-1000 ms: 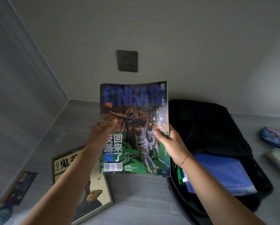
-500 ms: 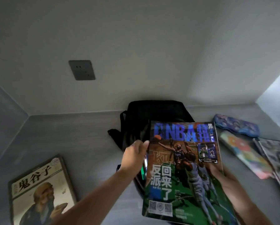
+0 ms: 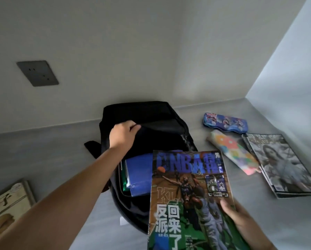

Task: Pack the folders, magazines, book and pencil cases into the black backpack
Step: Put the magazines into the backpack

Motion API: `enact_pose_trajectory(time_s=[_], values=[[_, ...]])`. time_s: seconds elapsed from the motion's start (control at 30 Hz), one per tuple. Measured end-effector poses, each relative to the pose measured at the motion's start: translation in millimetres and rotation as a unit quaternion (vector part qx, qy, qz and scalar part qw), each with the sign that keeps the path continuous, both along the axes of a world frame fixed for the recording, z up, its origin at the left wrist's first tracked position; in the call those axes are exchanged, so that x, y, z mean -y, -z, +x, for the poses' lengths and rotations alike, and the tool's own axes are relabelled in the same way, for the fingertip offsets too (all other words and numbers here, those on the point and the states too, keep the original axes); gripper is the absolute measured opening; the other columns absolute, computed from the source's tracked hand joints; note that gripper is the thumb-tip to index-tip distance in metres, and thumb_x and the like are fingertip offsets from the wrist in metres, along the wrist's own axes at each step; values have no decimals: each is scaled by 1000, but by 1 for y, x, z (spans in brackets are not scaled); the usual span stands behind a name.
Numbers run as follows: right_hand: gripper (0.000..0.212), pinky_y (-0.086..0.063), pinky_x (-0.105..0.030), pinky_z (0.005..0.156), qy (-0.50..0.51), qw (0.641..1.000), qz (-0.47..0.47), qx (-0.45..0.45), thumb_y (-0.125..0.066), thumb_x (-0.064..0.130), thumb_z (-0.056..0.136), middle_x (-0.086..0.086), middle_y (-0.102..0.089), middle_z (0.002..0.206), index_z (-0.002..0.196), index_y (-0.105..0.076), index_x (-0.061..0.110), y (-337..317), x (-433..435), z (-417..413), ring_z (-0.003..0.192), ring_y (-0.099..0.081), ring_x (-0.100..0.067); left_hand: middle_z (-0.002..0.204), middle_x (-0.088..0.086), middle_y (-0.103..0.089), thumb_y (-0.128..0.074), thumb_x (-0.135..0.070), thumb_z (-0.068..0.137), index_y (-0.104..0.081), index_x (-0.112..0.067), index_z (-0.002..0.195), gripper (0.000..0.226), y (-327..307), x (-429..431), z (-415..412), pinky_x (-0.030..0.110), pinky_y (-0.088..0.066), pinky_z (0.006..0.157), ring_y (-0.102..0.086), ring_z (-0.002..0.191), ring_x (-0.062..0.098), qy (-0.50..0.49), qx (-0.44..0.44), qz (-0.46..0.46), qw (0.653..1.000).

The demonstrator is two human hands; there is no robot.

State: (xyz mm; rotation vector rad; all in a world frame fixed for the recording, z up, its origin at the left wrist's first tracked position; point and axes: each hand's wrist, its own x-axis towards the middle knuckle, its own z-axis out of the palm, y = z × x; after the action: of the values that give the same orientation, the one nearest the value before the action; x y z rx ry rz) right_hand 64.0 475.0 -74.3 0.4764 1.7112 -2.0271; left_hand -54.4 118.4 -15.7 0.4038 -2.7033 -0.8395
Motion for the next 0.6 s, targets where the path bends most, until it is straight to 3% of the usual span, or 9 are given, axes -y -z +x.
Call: enact_pose_trajectory(time_s=[0.1, 0.13, 0.27, 0.37, 0.5, 0.6], values=[[28, -43, -40, 99, -45, 998, -18, -32, -52, 9, 88, -25, -68, 107, 112, -59, -3, 0, 25, -6, 114, -58, -38, 64, 4, -63, -57, -36, 89, -66, -18, 77, 24, -19, 2, 0, 28, -37, 53, -60, 63, 22, -19, -18, 47, 999], [33, -43, -36, 98, -63, 997, -22, -46, -54, 13, 85, -26, -67, 108, 113, -59, -4, -1, 35, -10, 116, -58, -37, 63, 3, -62, -57, -37, 89, -65, -18, 76, 24, -21, 1, 2, 28, -38, 53, -59, 62, 21, -16, -14, 48, 999], [27, -45, -27, 96, -168, 983, 4, -68, -52, 24, 88, 2, -71, 111, 113, -61, 16, -6, 80, -45, 107, -64, -12, 64, 0, -63, -57, -38, 89, -66, -20, 76, 23, -18, 3, 10, 29, -42, 54, -58, 61, 16, 2, -3, 44, 999], [25, -42, -26, 93, -222, 970, 73, -71, -56, 36, 88, 2, -66, 100, 95, -60, 12, 3, 103, -77, 103, -61, -19, 63, -4, -62, -57, -37, 89, -65, -22, 76, 22, -16, 7, 12, 25, -39, 49, -58, 60, 13, 9, 5, 38, 999], [19, -44, -26, 84, -209, 968, 133, -48, -58, 33, 90, -2, -64, 100, 97, -62, 16, 7, 124, -111, 101, -58, -21, 67, 0, -64, -57, -38, 89, -66, -22, 77, 22, -9, 14, 15, 29, -44, 55, -60, 64, 14, 9, 32, 60, 998], [31, -45, -26, 83, -214, 959, 182, -39, -61, 41, 86, 3, -58, 108, 110, -57, 22, -1, 121, -119, 103, -57, -17, 70, -4, -65, -58, -38, 88, -67, -22, 79, 21, -7, 16, 13, 28, -45, 58, -60, 67, 11, 11, 36, 74, 997]])
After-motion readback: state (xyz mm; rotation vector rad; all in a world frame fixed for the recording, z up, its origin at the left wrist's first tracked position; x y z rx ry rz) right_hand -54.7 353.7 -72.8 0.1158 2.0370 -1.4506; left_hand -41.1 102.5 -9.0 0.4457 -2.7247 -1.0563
